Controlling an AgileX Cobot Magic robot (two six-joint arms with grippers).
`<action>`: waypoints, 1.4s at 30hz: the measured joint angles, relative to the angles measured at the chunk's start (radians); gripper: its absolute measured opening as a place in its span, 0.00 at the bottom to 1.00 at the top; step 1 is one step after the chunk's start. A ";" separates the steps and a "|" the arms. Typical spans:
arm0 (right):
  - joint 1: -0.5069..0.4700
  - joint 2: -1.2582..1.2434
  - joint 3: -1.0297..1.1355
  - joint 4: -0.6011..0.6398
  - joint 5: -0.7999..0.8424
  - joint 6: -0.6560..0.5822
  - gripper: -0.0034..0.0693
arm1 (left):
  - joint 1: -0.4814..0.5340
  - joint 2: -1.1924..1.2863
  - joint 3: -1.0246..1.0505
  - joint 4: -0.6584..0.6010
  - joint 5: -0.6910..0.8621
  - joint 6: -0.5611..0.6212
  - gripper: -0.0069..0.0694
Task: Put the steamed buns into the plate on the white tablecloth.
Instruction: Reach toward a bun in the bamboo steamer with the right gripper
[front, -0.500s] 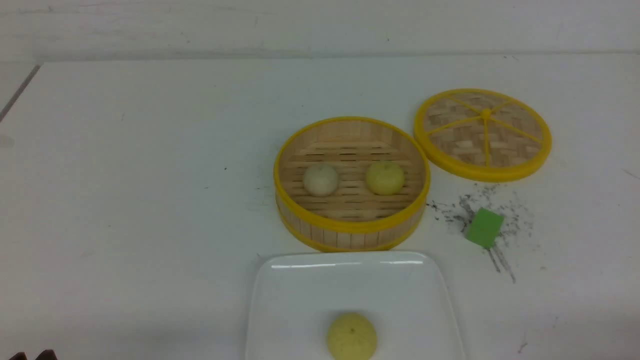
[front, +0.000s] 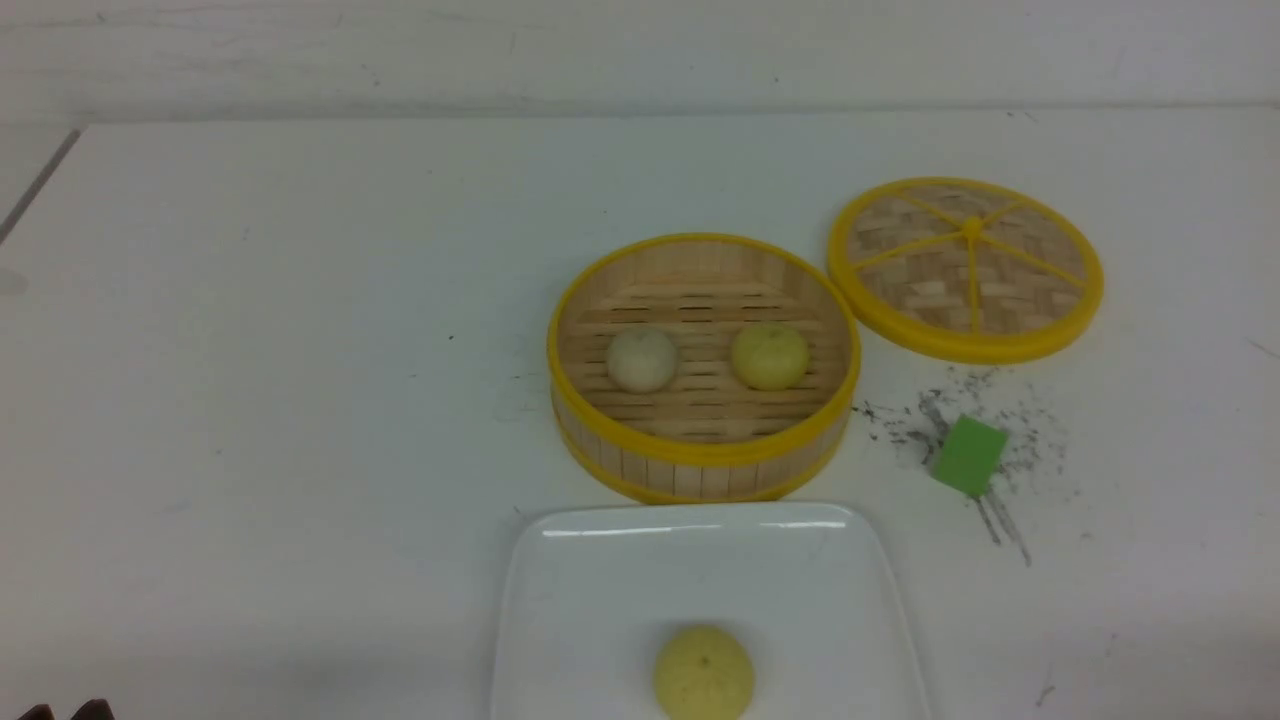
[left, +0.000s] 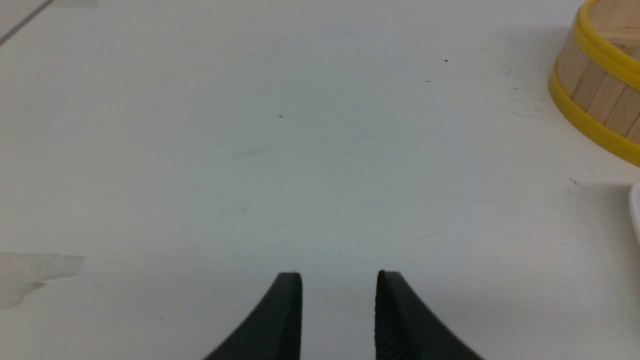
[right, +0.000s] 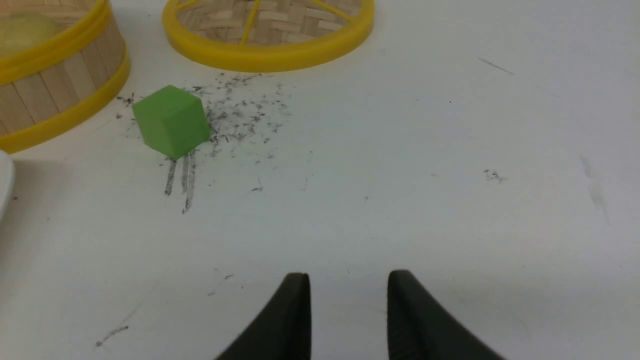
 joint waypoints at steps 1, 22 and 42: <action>0.000 0.000 0.000 0.000 0.000 0.000 0.38 | 0.000 0.000 0.000 0.000 0.000 0.000 0.41; 0.000 0.000 0.000 0.000 -0.001 0.000 0.38 | 0.000 0.000 0.000 0.001 0.000 0.000 0.41; 0.000 0.000 -0.046 0.677 -0.062 0.451 0.35 | 0.000 0.000 -0.019 -0.616 -0.009 -0.580 0.41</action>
